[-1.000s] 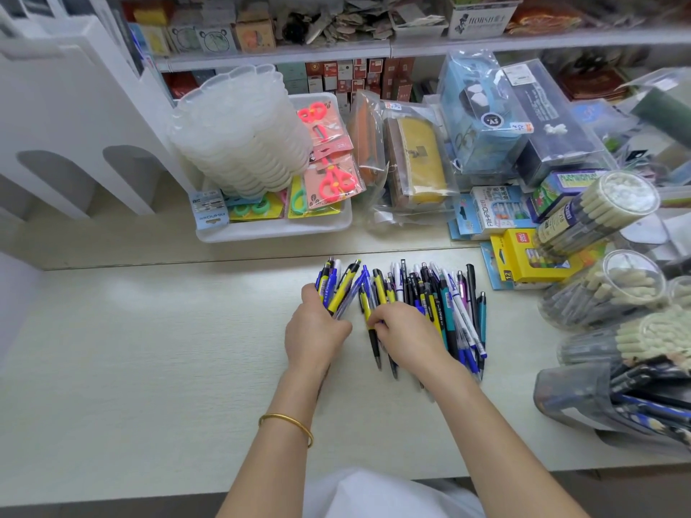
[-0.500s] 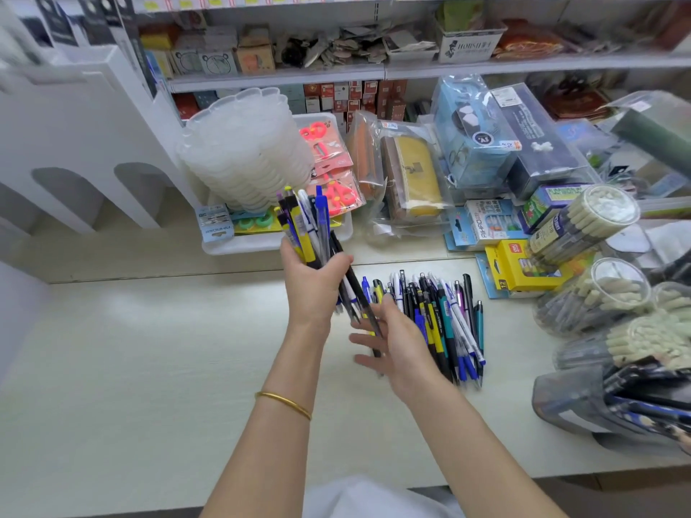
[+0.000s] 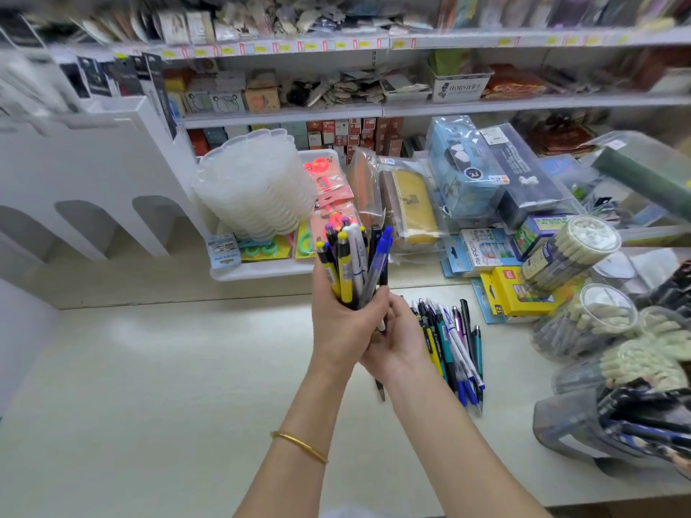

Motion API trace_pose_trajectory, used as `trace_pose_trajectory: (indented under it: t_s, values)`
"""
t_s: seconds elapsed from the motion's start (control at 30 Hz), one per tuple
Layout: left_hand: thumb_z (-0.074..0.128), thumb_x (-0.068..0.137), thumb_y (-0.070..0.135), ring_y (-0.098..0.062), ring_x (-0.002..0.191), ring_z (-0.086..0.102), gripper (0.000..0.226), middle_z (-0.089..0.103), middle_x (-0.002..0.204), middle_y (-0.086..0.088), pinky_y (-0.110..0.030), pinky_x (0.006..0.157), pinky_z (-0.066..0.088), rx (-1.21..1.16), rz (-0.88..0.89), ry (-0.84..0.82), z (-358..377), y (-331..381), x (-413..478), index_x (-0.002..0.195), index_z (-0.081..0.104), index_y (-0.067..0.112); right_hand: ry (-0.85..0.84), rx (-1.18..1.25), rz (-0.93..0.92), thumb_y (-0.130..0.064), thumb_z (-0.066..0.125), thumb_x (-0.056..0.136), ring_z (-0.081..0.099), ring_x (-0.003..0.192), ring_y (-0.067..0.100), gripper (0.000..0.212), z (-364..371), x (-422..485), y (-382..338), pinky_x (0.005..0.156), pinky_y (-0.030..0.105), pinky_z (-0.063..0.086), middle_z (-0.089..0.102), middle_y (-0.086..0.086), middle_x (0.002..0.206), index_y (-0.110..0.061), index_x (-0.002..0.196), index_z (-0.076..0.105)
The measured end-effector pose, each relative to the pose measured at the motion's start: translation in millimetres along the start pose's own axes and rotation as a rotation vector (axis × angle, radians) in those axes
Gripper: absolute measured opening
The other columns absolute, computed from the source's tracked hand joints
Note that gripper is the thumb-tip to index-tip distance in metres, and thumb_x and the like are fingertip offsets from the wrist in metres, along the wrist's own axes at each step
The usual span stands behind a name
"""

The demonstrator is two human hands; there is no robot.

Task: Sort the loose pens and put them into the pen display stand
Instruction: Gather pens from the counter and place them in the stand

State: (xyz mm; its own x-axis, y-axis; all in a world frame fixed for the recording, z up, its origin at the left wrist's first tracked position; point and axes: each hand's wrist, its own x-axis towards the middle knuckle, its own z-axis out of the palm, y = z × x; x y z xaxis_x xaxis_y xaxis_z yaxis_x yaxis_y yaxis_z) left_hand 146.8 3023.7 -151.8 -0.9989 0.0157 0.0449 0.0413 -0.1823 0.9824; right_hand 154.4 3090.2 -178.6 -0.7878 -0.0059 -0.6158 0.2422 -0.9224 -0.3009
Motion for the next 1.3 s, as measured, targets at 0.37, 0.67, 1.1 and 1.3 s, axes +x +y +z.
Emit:
trace_pose_trajectory:
  t_s: [0.37, 0.67, 1.1, 1.3]
  values:
    - [0.071, 0.074, -0.012, -0.009, 0.1, 0.067, 0.064, 0.069, 0.109, 0.004, -0.022, 0.085, 0.053, 0.004, 0.017, -0.021, 8, 7, -10, 0.127, 0.047, 0.014, -0.165, 0.112, -0.147, -0.03, 0.035, 0.101, 0.072, 0.084, 0.021, 0.051, 14, -6, 3, 0.068, 0.028, 0.059, 0.074, 0.011, 0.094, -0.007, 0.086, 0.078]
    - [0.066, 0.072, -0.021, -0.019, 0.094, 0.07, 0.052, 0.072, 0.103, -0.011, -0.028, 0.082, 0.056, -0.135, -0.189, -0.082, 1, 12, -9, 0.112, 0.057, 0.011, 0.047, -0.025, -0.292, -0.011, 0.058, 0.085, 0.07, 0.068, 0.025, 0.023, 4, 3, -2, 0.061, 0.028, 0.053, 0.071, 0.014, 0.085, -0.002, 0.101, 0.071]
    - [0.067, 0.064, -0.001, -0.018, 0.094, 0.071, 0.04, 0.075, 0.096, -0.002, -0.03, 0.084, 0.055, -0.094, -0.113, 0.02, -5, 8, -31, 0.104, 0.068, 0.004, -0.037, -0.062, -0.167, -0.008, 0.052, 0.088, 0.069, 0.088, 0.029, 0.025, 7, -17, 10, 0.074, 0.032, 0.058, 0.068, 0.019, 0.104, 0.0, 0.105, 0.068]
    - [0.069, 0.076, -0.01, -0.006, 0.088, 0.071, 0.031, 0.076, 0.092, 0.002, -0.013, 0.075, 0.05, 0.104, -0.123, 0.111, -33, 9, -51, 0.106, 0.068, 0.0, -0.193, -0.043, 0.029, -0.018, 0.053, 0.069, 0.071, 0.067, 0.018, 0.026, 12, -36, 46, 0.059, 0.023, 0.057, 0.073, 0.007, 0.075, -0.01, 0.066, 0.077]
